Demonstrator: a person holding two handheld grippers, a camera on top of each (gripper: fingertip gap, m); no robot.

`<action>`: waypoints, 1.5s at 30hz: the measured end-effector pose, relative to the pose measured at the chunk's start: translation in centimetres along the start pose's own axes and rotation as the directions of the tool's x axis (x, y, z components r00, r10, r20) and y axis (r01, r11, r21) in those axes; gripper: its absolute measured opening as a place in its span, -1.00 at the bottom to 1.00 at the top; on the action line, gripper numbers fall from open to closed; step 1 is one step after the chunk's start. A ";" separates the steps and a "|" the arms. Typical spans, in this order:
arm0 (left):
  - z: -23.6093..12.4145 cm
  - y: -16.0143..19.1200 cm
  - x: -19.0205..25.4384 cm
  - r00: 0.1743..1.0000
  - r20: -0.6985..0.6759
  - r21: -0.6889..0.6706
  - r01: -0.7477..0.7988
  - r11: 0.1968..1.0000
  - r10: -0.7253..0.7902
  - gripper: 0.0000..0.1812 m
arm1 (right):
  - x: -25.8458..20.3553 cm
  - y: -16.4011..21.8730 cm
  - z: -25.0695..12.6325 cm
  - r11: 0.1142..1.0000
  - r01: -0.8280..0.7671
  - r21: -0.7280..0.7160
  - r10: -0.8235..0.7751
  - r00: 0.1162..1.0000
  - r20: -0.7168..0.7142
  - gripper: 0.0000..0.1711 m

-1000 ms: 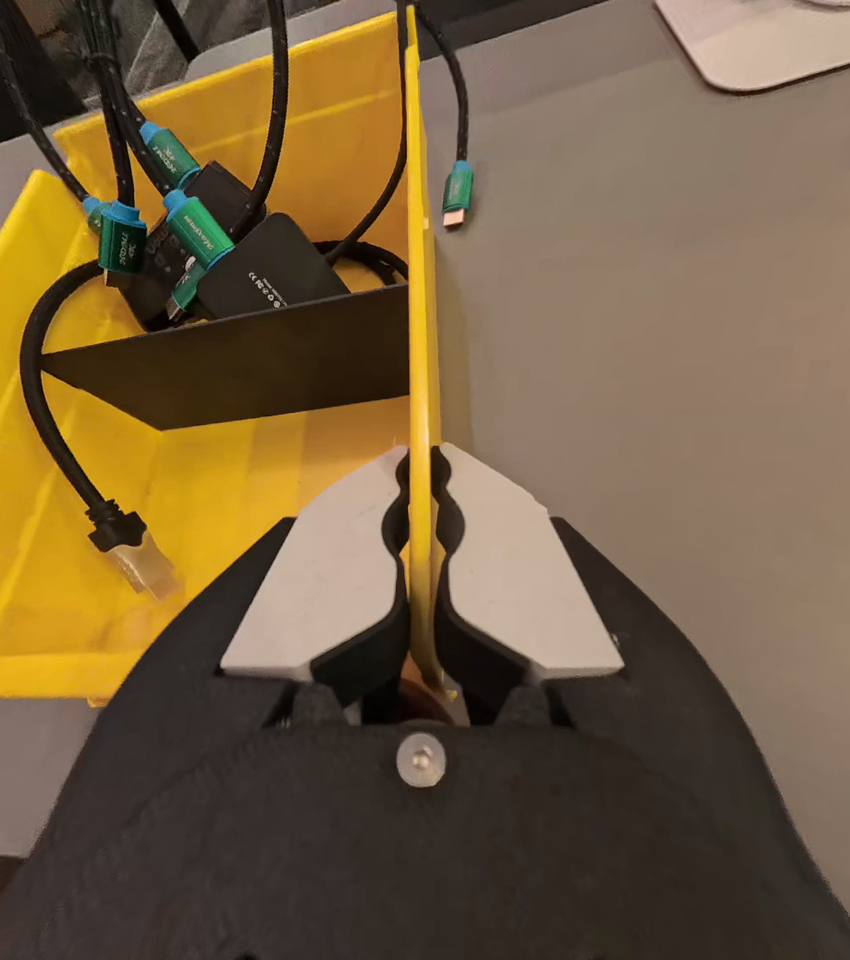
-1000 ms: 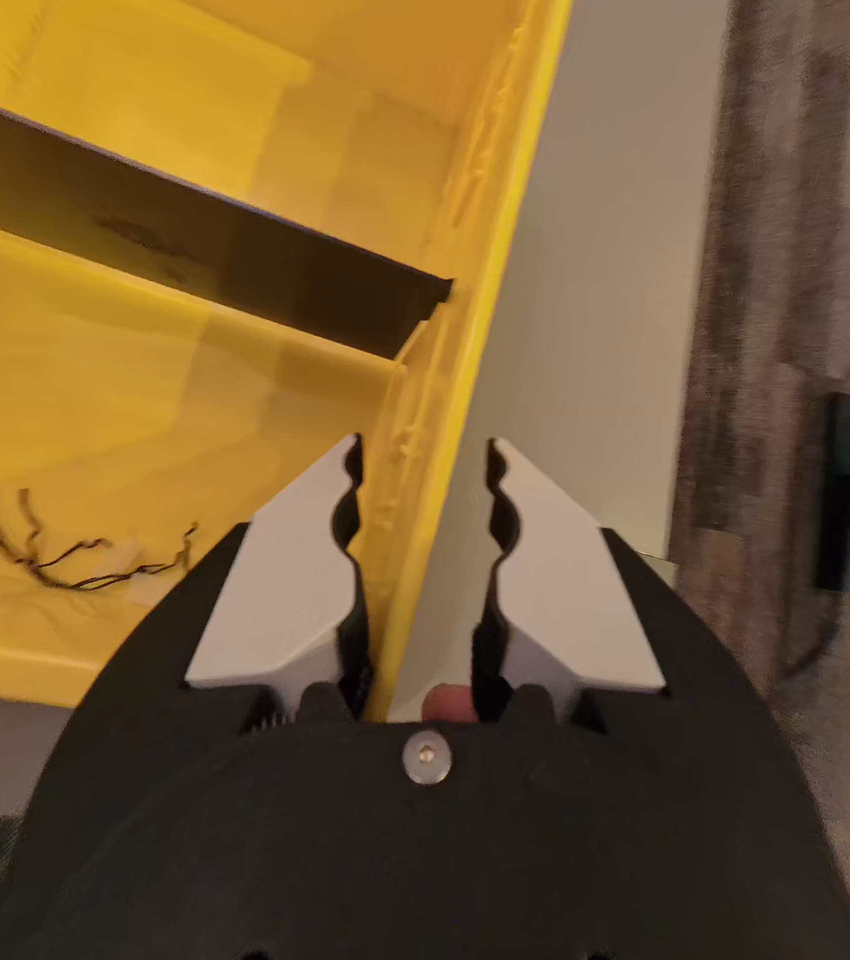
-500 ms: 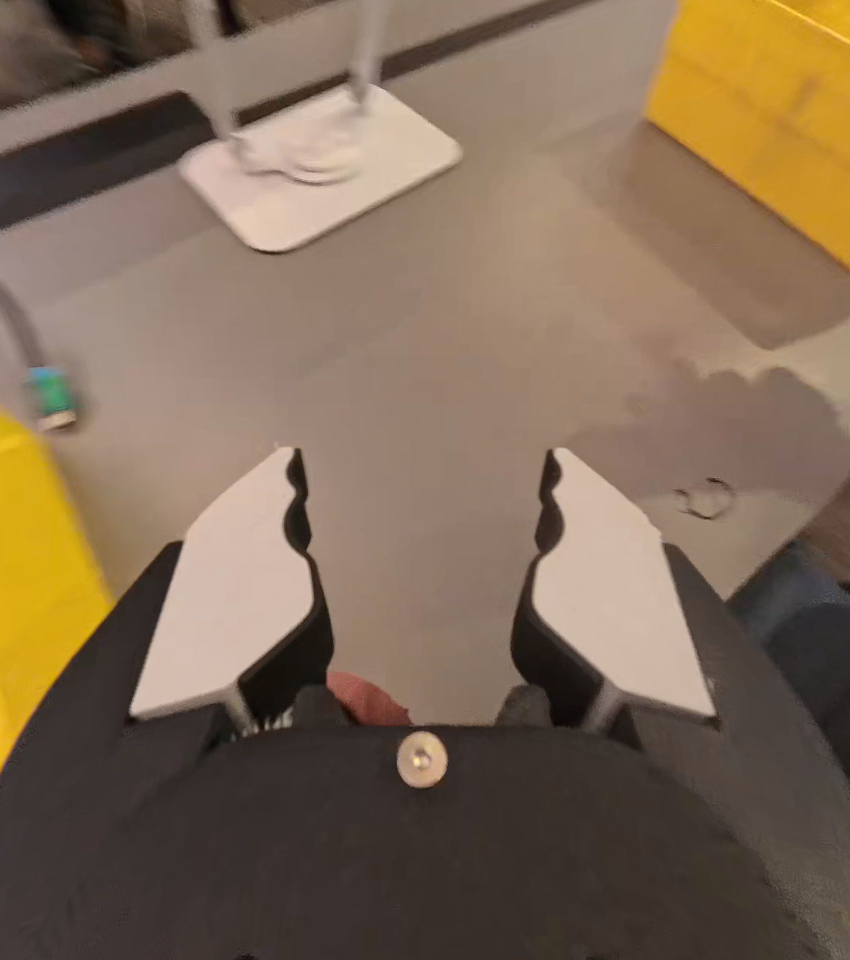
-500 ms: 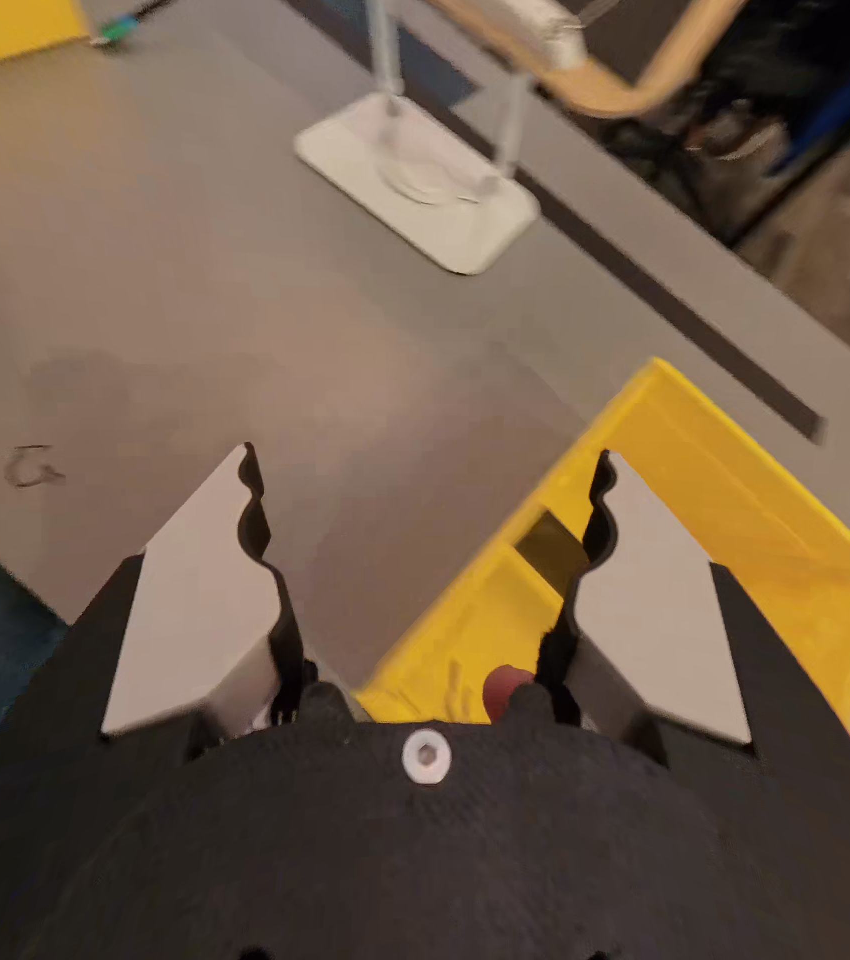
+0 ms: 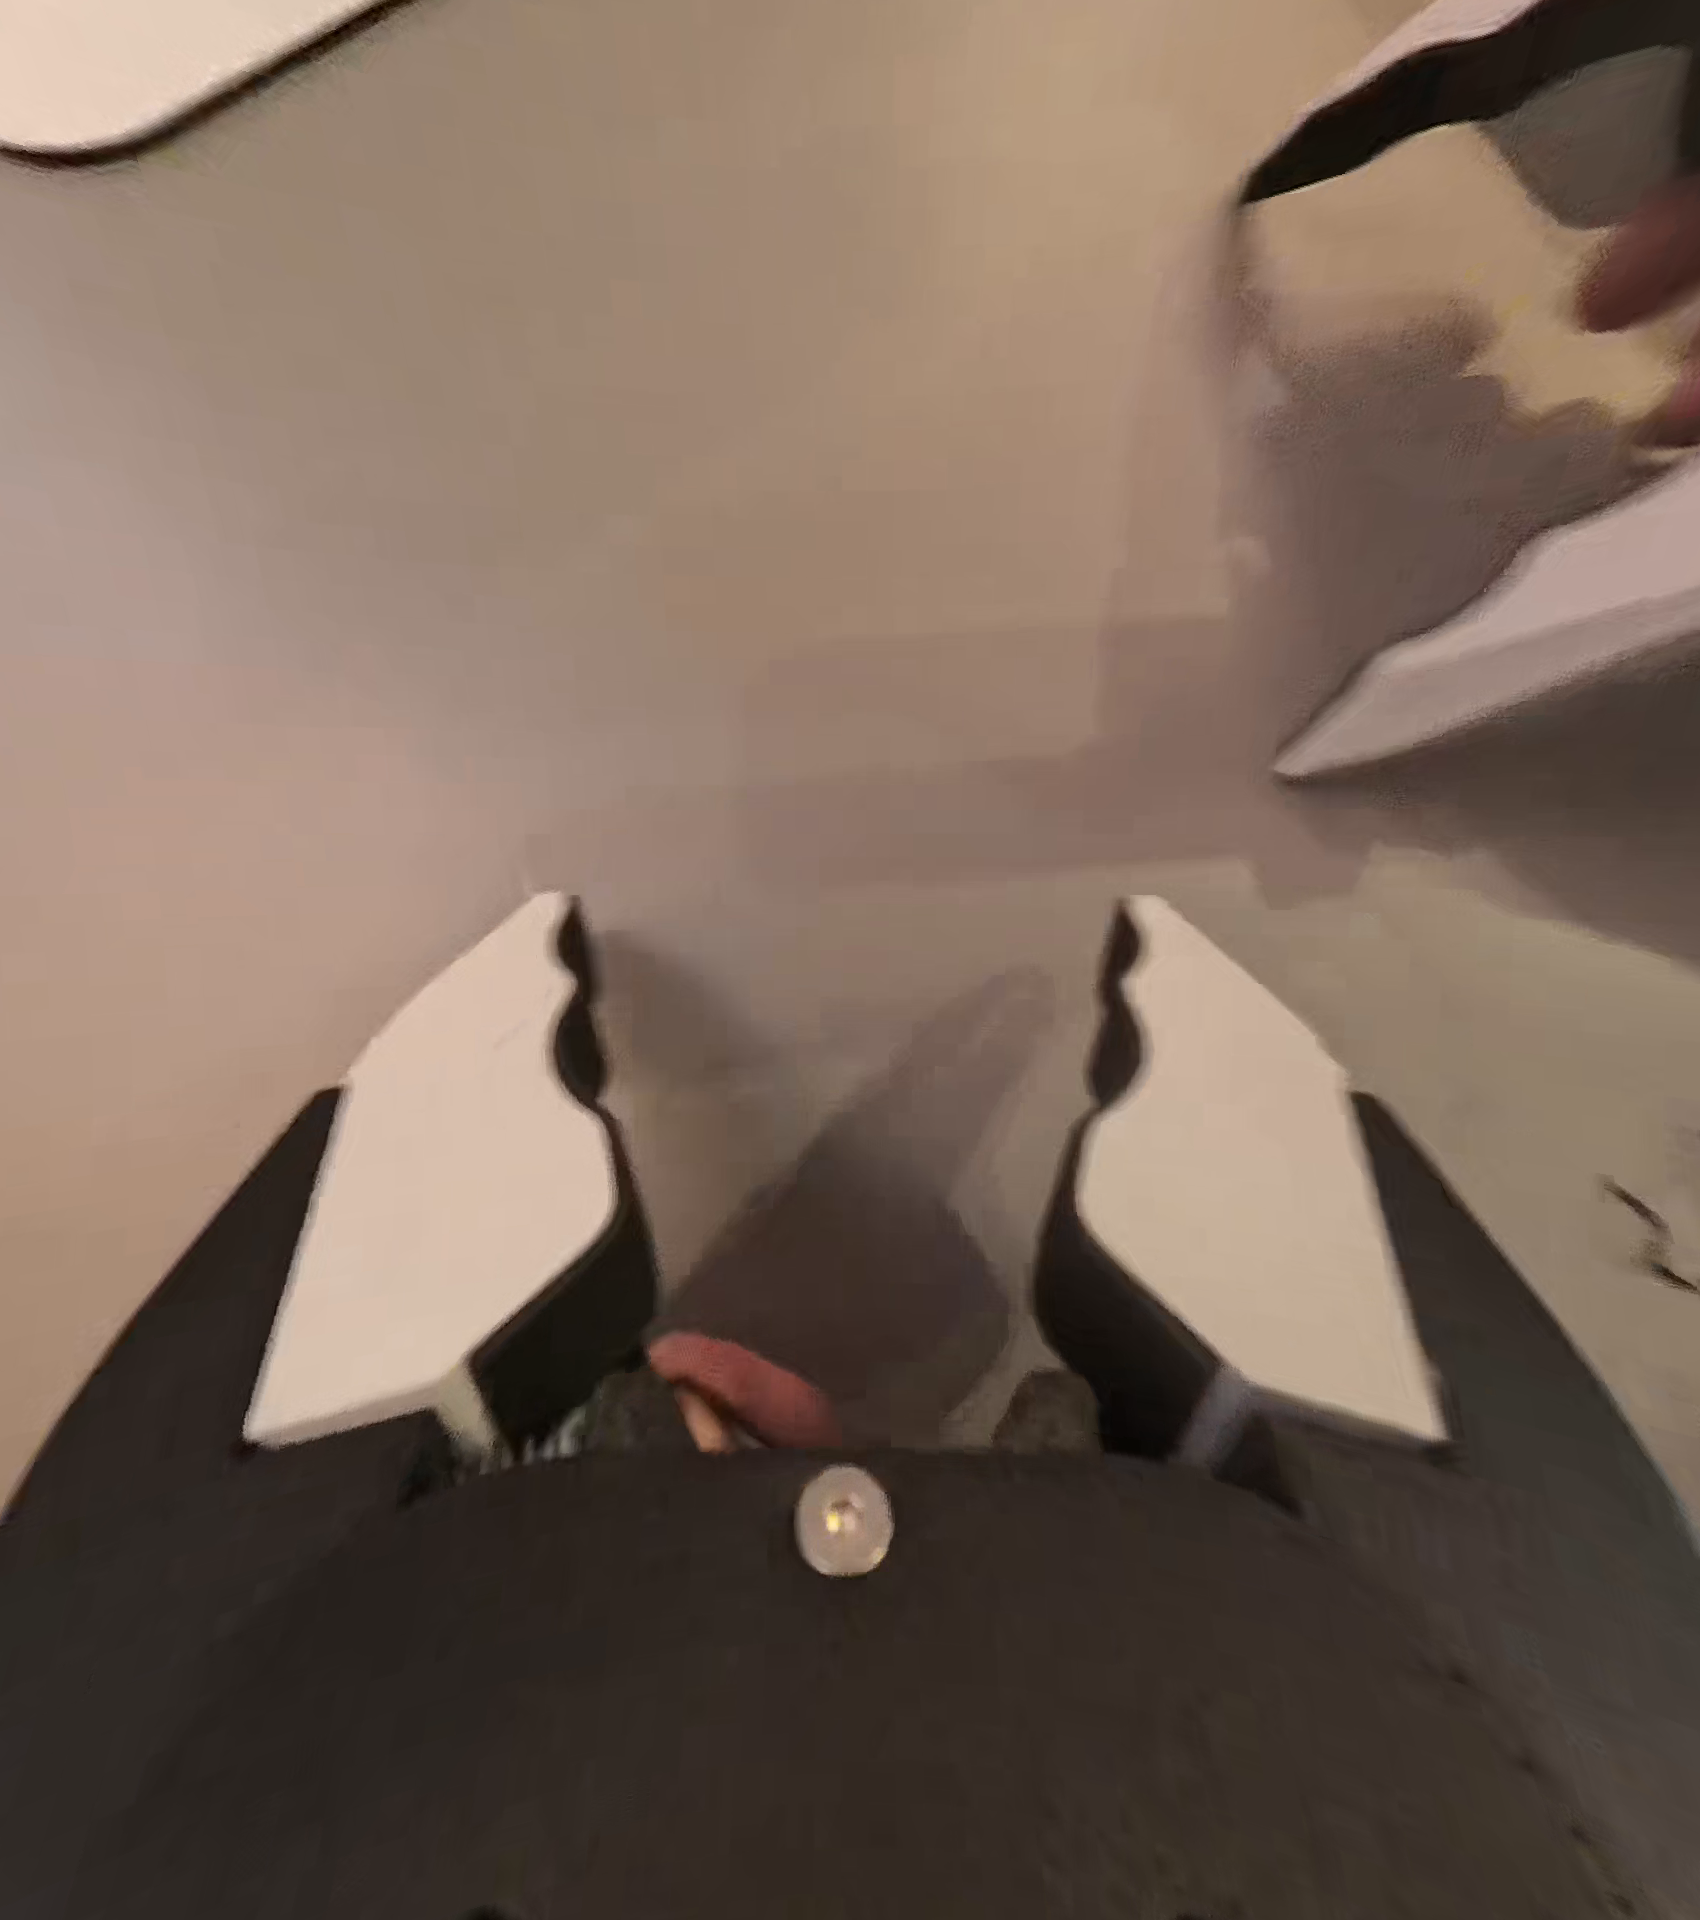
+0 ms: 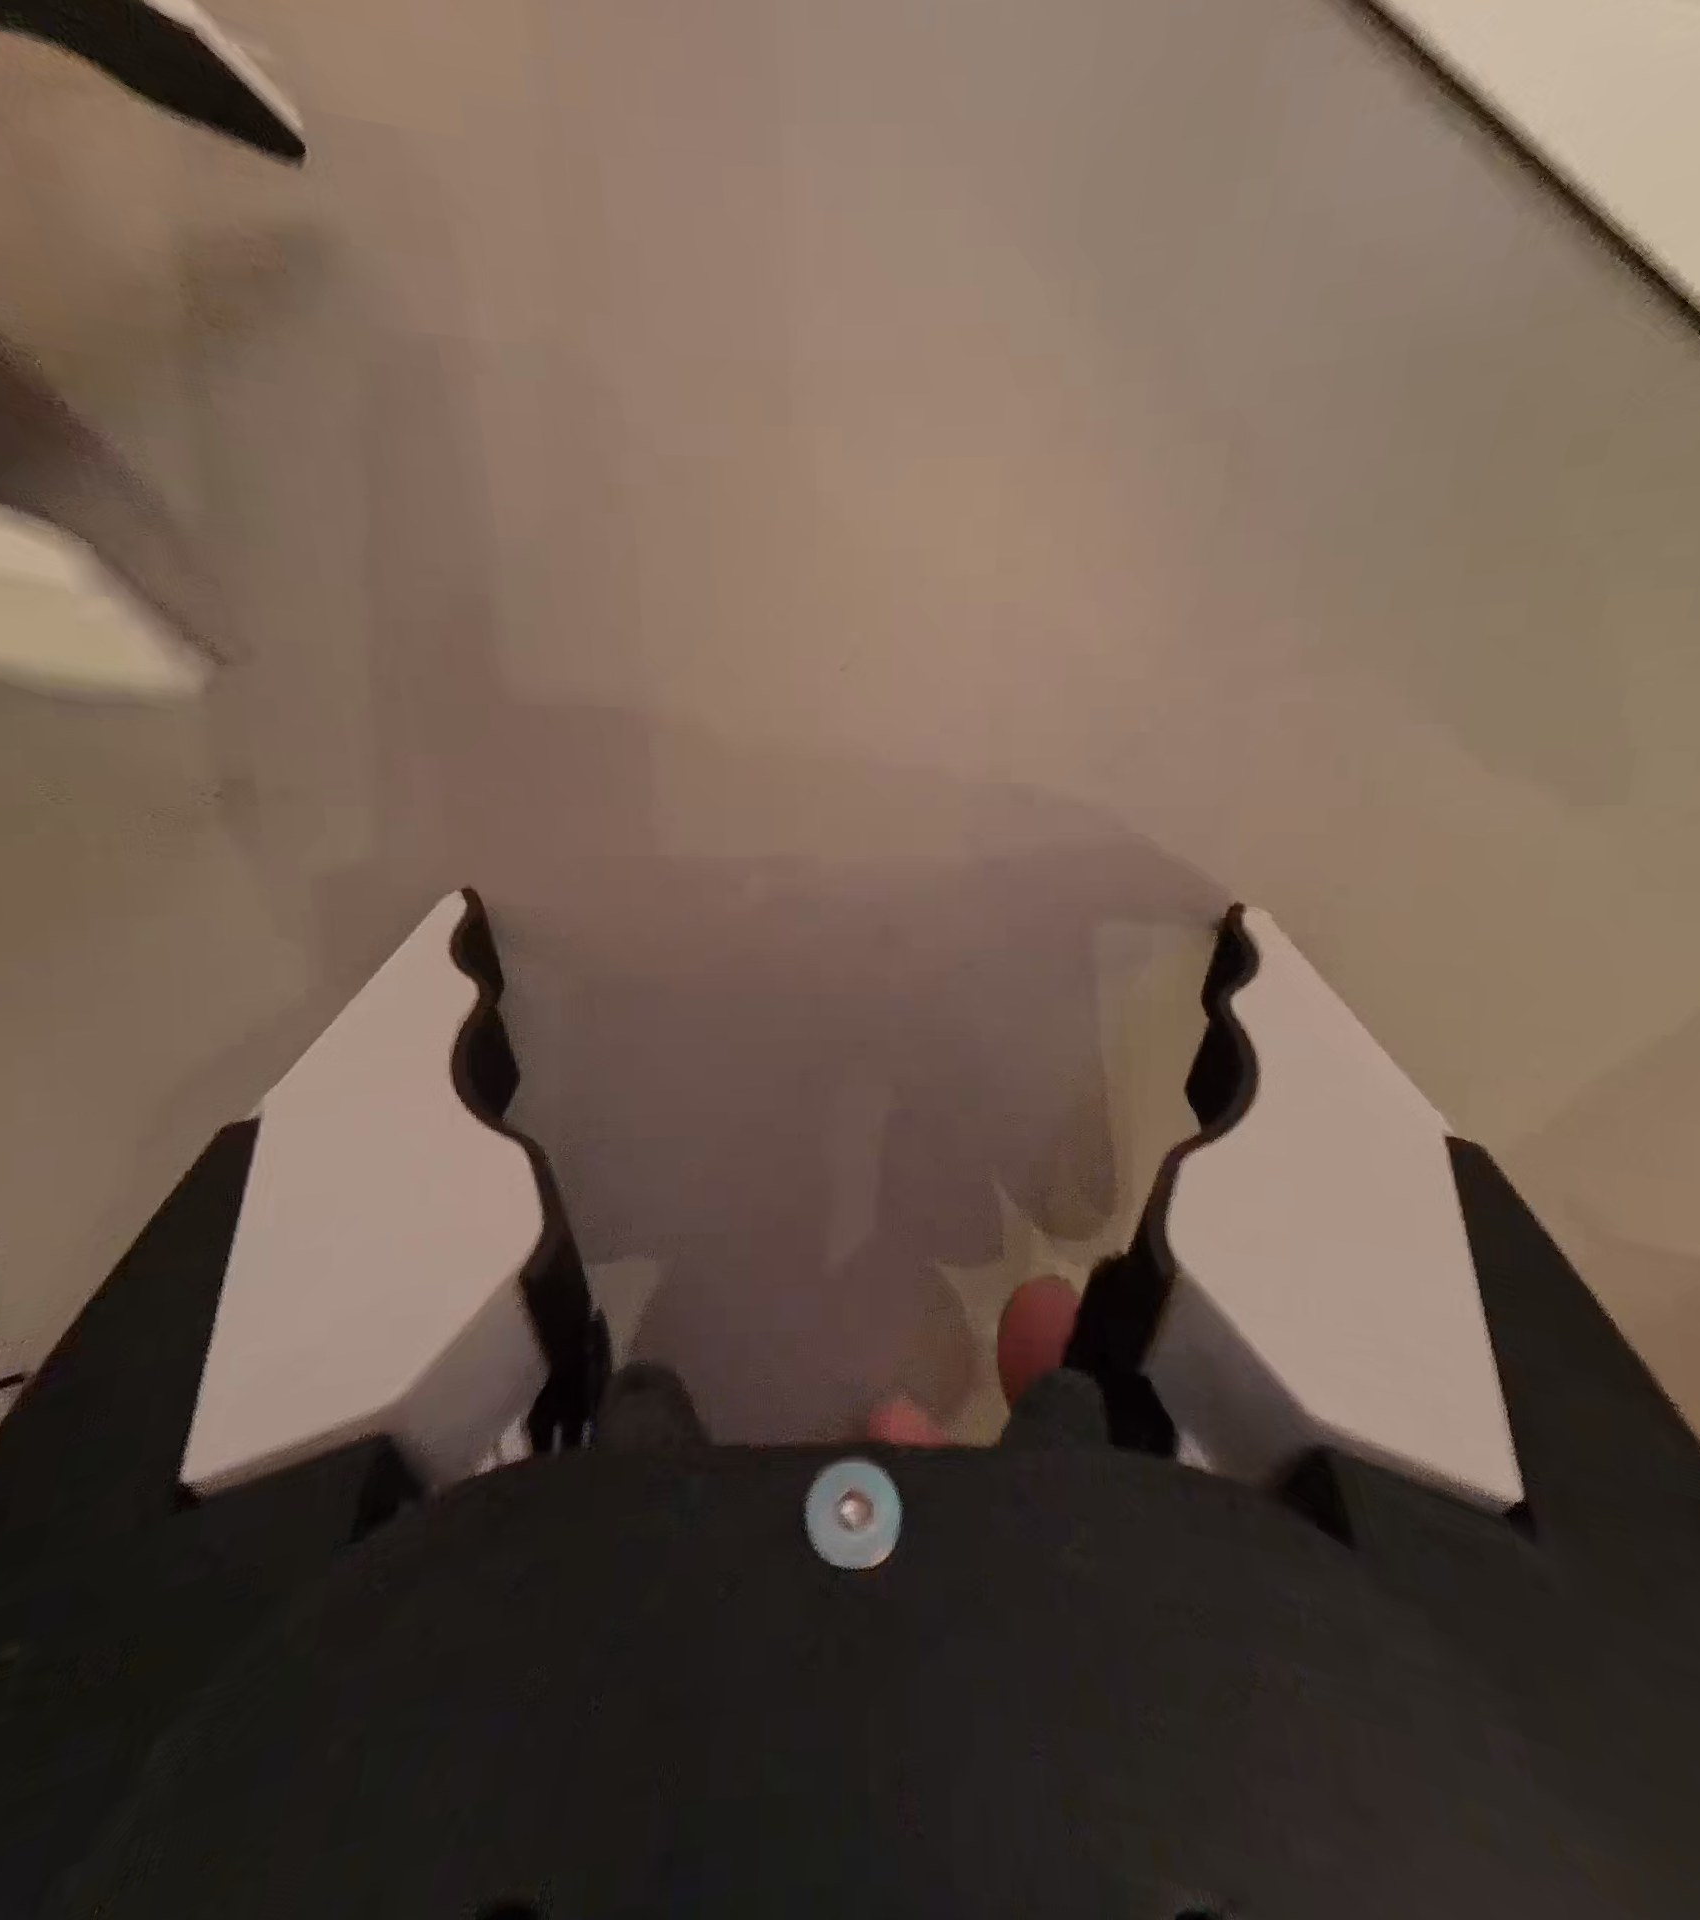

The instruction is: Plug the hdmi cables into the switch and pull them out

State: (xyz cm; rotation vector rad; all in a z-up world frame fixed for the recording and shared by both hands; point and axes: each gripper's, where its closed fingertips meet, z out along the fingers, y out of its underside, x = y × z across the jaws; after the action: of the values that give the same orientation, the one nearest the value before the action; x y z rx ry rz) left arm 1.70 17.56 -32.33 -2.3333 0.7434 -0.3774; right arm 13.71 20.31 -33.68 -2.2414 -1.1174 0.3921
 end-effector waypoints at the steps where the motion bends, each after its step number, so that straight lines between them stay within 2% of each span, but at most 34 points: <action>1: 0.3 0.3 -0.6 0.998 0.060 -0.011 -0.008 1.000 0.009 -0.15 | 0.0 0.0 0.0 1.000 0.005 0.013 -0.005 1.000 0.002 0.55; 5: 0.0 0.3 -1.4 0.992 0.123 0.004 0.030 1.000 -0.030 -0.32 | 0.8 -0.3 -0.1 0.998 -0.008 0.067 0.008 1.000 -0.010 0.41; 8: -0.3 0.6 -1.9 0.986 0.161 0.003 0.031 1.000 -0.031 -0.40 | 0.6 -0.2 -0.1 0.998 0.004 0.065 -0.004 1.000 0.000 0.44; 12: -0.9 0.6 -0.4 0.996 0.080 0.018 0.032 0.999 -0.033 -0.32 | -0.3 0.1 0.0 0.998 0.037 0.045 -0.039 0.999 0.028 0.61; 19: -1.7 0.6 -1.0 0.997 0.051 0.016 0.062 0.998 -0.063 -0.28 | -1.4 0.5 0.3 0.998 0.069 0.010 -0.069 0.996 0.058 0.87; 21: -2.0 0.5 -0.6 0.998 0.011 0.025 0.054 0.998 -0.054 -0.40 | -1.4 0.6 0.2 0.997 0.076 -0.001 -0.075 0.995 0.064 0.87; 23: -2.7 0.0 0.4 0.990 -0.113 0.074 0.095 0.993 -0.086 -0.53 | -1.5 0.6 0.1 0.998 0.070 -0.005 -0.070 0.996 0.063 0.87; 27: -4.7 -0.8 -0.8 0.994 -0.099 0.162 0.070 0.984 -0.054 -0.78 | -1.4 0.7 0.2 0.998 0.057 -0.042 -0.055 0.997 0.051 0.87; 30: -8.2 -2.4 -1.2 0.997 -0.081 0.253 0.035 0.967 -0.015 -0.87 | -0.8 0.5 0.1 0.996 0.039 -0.076 -0.037 0.999 0.034 0.73; 32: -11.4 -3.4 -3.1 1.000 0.026 0.313 -0.017 0.949 0.010 -0.92 | -0.2 0.3 -0.2 0.998 0.021 -0.063 -0.020 1.000 0.022 0.60; 35: -16.9 -4.5 -7.9 0.977 0.211 0.388 -0.080 0.918 -0.004 -0.91 | 0.9 0.1 -0.6 1.000 -0.006 -0.016 0.006 1.000 -0.002 0.33; 38: -21.2 -3.9 -14.3 0.933 0.355 0.404 -0.098 0.910 -0.057 -1.00 | 1.6 0.0 -1.0 0.999 -0.013 0.029 0.014 1.000 -0.011 -0.14; 40: -22.9 -2.6 -19.2 0.886 0.456 0.370 -0.101 0.924 -0.085 -1.00 | 1.7 0.1 -1.1 0.999 -0.005 0.041 0.006 1.000 -0.007 -0.26; 42: -23.6 -1.6 -23.2 0.866 0.474 0.386 -0.042 0.922 -0.159 -1.00 | 1.3 0.0 -1.3 0.999 0.012 0.053 -0.013 1.000 0.009 -0.48; 43: -23.5 -1.2 -24.9 0.862 0.468 0.394 -0.008 0.919 -0.193 -0.89 | 1.0 -0.1 -1.3 0.997 0.015 0.071 -0.017 1.000 0.015 -0.51; 44: -23.2 -0.9 -26.3 0.860 0.462 0.392 0.019 0.920 -0.216 -0.69 | 0.9 -0.1 -1.2 0.997 0.020 0.076 -0.021 1.000 0.009 -0.48; 45: -23.1 -0.9 -27.5 0.853 0.463 0.396 0.046 0.917 -0.242 -0.45 | 0.7 0.0 -1.0 0.997 0.030 0.071 -0.030 1.000 0.003 -0.29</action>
State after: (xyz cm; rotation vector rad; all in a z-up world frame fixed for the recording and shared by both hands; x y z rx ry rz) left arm -30.00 23.08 -16.50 -1.9929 0.2089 0.0414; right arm 14.62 20.48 -32.84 -2.1609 -1.1207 0.4177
